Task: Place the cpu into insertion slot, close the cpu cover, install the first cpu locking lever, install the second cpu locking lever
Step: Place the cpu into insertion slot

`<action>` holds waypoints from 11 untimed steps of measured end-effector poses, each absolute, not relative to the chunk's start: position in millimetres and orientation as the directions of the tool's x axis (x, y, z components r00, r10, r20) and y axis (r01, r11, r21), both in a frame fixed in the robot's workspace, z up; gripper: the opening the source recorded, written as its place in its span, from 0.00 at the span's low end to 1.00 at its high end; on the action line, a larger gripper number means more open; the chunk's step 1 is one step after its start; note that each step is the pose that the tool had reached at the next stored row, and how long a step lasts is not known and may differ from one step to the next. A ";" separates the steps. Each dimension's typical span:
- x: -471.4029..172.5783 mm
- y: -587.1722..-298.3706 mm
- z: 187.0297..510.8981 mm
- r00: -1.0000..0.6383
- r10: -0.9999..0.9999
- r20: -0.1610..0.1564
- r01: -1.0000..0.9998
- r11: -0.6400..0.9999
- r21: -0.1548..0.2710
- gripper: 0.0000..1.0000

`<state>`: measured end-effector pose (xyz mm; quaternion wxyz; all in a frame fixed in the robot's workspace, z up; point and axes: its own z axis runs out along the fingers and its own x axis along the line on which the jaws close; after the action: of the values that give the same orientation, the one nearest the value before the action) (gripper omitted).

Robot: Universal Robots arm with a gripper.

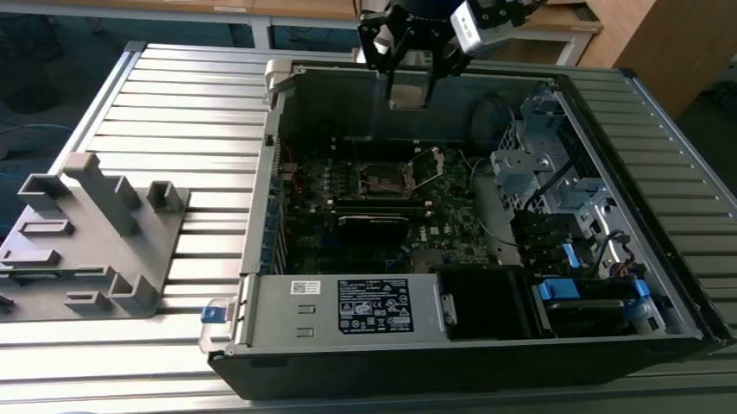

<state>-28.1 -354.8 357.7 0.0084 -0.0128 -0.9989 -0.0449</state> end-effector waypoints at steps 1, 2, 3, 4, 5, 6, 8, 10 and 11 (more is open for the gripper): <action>-28.1 -354.8 356.1 -1.000 0.025 0.017 0.026 0.996 0.089 0.54; -28.3 -354.8 354.5 -1.000 0.025 0.017 0.026 0.996 0.090 0.54; -28.6 -354.8 352.9 -1.000 0.025 0.016 0.026 0.996 0.089 0.54; -28.8 -354.8 351.4 -1.000 0.025 0.015 0.026 0.996 0.089 0.54; -29.2 -354.8 349.8 -1.000 0.025 0.014 0.026 0.996 0.089 0.54; -29.9 -354.8 347.9 -1.000 0.025 0.013 0.026 0.996 0.089 0.54; -32.2 -354.8 344.3 -1.000 0.025 0.012 0.026 0.996 0.090 0.54; -34.9 -354.8 340.8 -1.000 0.025 0.011 0.026 0.996 0.090 0.54; -35.9 -354.8 339.0 -1.000 0.025 0.010 0.026 0.996 0.090 0.54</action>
<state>-35.9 -354.8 339.0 0.0047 -0.0126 -0.9989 -0.0449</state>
